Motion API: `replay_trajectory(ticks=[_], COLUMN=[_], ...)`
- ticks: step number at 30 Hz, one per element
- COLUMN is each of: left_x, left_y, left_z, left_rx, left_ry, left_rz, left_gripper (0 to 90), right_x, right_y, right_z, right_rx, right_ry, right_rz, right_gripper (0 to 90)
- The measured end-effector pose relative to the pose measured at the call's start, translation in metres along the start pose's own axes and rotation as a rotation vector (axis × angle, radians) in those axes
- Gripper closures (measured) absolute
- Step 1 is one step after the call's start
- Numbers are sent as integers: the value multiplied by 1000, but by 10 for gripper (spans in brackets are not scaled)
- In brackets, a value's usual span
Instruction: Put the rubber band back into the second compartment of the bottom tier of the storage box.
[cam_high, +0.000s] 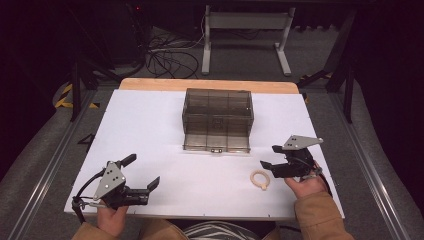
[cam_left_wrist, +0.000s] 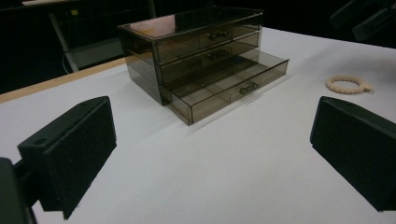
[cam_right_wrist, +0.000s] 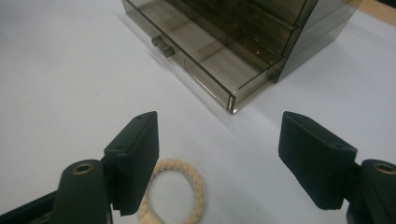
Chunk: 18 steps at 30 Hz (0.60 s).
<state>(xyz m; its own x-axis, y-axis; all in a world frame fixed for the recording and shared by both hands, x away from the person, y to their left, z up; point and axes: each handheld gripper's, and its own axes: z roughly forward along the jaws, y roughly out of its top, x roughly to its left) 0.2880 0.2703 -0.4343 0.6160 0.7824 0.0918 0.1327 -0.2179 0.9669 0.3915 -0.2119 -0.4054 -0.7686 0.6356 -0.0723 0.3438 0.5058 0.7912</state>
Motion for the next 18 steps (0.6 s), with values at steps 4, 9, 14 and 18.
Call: replay_trajectory(ticks=[4, 9, 14, 18], left_x=[0, 0, 0, 0], left_y=[0, 0, 0, 0], left_z=[0, 0, 0, 0], left_rx=[0, 0, 1, 2], left_ry=[-1, 0, 0, 0], left_rz=[1, 1, 0, -1], left_gripper=[8, 9, 9, 9], right_x=[0, 1, 3, 4], right_y=[-1, -2, -3, -5], right_z=[4, 8, 14, 20], right_rx=[38, 81, 126, 180], right_ry=[4, 17, 15, 21], right_rz=[-3, 1, 5, -8], right_gripper=[322, 356, 380, 417])
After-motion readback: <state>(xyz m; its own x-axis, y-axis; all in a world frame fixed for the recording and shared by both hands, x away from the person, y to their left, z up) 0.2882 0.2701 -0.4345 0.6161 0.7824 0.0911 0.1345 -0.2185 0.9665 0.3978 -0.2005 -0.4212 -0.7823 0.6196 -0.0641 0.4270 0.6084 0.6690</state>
